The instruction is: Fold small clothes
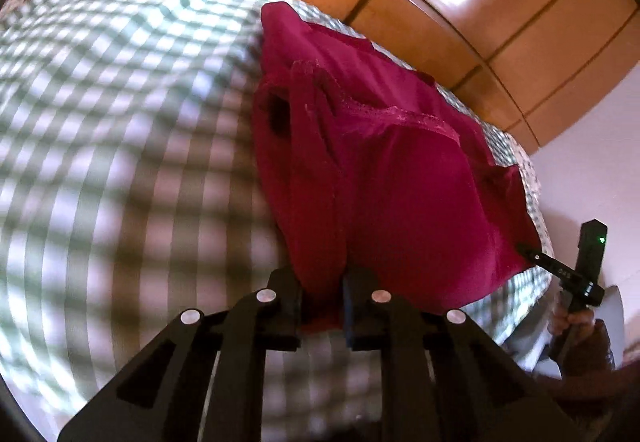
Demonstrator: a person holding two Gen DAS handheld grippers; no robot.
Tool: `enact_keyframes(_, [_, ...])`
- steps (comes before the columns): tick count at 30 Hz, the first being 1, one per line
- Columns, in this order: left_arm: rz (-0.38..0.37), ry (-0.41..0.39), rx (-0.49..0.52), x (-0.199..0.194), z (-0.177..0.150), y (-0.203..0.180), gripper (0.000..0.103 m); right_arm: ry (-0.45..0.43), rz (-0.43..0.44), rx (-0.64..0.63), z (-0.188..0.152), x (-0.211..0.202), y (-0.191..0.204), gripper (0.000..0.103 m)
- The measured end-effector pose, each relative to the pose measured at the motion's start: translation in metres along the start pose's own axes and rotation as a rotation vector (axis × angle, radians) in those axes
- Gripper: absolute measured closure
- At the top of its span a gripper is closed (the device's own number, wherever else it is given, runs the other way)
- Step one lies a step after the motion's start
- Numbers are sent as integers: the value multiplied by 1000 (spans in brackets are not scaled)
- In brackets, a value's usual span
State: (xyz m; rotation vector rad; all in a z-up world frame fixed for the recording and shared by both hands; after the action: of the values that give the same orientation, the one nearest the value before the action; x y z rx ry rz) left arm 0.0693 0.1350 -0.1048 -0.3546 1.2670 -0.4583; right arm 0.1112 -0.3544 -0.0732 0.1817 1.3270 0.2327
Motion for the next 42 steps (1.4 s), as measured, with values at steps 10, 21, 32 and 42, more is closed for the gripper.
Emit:
enact_keyframes(10, [24,-100,-31,-34,-20,4,47,7,12,35,-27,-23,-12,58])
enact_keyframes(21, [63,-82,74,-1,64,-13,45,-91,-127,-49,45,-11,-8,58])
enact_keyframes(32, [36,-147,99,-31,50,-18,96,-114,-139,-89,48,-33,7,97])
enact_keyframes(42, [57,-293,155,-80,105,-43,96,-269,-164,-81,100,-81,15,97])
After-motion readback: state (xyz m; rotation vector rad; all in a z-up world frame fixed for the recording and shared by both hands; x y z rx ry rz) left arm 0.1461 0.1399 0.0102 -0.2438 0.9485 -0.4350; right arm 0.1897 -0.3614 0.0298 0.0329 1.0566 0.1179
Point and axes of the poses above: each gripper's, at about its wrist camera, not at the fingertips, and x roughly the way its jaws point, y to its left, z to its top, the point moved 3 cm from there along x, roughly the way its jaws point, and after that the axes turned 13 degrees about y, right-handed, at the moved point
